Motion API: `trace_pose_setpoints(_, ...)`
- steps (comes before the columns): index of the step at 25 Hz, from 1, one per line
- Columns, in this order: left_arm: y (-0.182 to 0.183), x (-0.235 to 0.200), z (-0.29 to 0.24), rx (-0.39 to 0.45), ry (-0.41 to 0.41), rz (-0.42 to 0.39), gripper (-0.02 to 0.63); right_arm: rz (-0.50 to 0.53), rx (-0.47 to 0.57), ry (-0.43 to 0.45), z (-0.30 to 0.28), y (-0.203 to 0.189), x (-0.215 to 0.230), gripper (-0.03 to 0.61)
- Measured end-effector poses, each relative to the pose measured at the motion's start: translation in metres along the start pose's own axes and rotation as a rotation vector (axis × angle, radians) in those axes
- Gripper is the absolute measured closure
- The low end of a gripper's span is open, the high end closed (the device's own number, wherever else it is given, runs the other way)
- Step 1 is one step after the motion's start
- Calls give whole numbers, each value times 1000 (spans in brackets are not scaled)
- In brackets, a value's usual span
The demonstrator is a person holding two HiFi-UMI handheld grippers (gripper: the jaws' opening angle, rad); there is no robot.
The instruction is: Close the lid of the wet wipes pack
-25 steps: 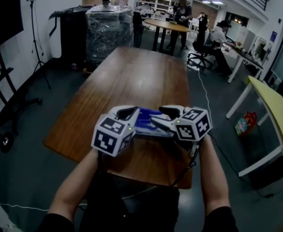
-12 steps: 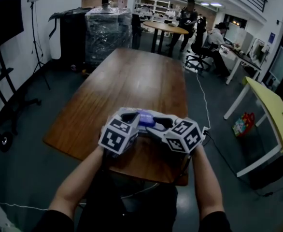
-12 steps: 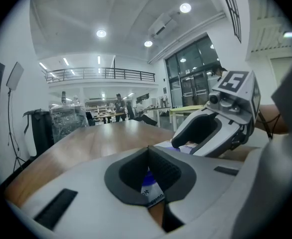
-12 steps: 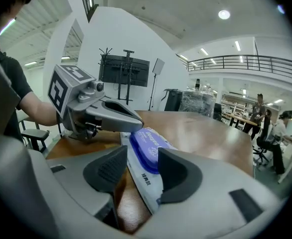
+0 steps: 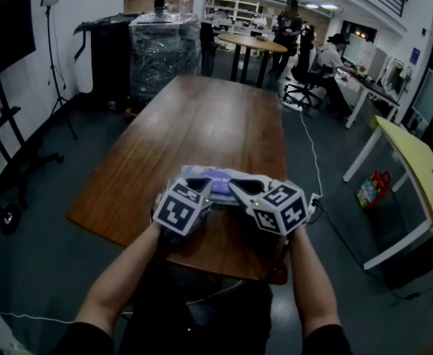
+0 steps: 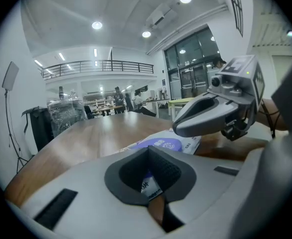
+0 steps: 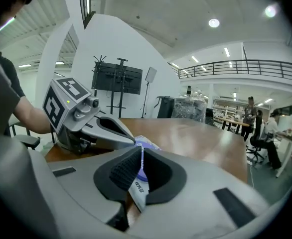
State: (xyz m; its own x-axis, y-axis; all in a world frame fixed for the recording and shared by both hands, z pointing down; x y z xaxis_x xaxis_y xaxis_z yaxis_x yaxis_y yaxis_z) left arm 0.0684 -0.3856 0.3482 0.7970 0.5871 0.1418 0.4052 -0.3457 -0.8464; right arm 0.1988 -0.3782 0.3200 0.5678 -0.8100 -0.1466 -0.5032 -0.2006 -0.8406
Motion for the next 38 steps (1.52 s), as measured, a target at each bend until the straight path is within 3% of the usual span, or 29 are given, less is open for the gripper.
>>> trace_pose_setpoints(10, 2, 4, -3, -36, -17, 0, 609, 71, -170, -38, -16, -10, -4, 566)
trace_pose_setpoints(23, 0, 12, -7, -67, -43, 7, 607, 63, -245, -61, -24, -16, -7, 566)
trace_pose_setpoints(29, 4, 2, 11, 12, -5, 22, 609, 12, -146, -118, -13, -7, -7, 568)
trace_pose_setpoints(38, 23, 28, 67, 295, -1, 18, 609, -66, 143, -221, 43, 12, -36, 568)
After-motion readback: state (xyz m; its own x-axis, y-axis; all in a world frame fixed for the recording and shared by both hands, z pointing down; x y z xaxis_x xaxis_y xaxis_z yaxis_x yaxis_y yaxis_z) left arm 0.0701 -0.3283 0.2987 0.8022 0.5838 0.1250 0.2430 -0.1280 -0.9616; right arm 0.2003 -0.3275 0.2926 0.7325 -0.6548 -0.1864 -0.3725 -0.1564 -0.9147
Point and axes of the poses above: the fingertips, and each gripper's own axes: z backward along the fingers, x to its right, y out of its top, the point moved 7 cm from there along z, backward along the fingers, and after that the axes turned 8 degrees about -x, right-handed, at the moved point
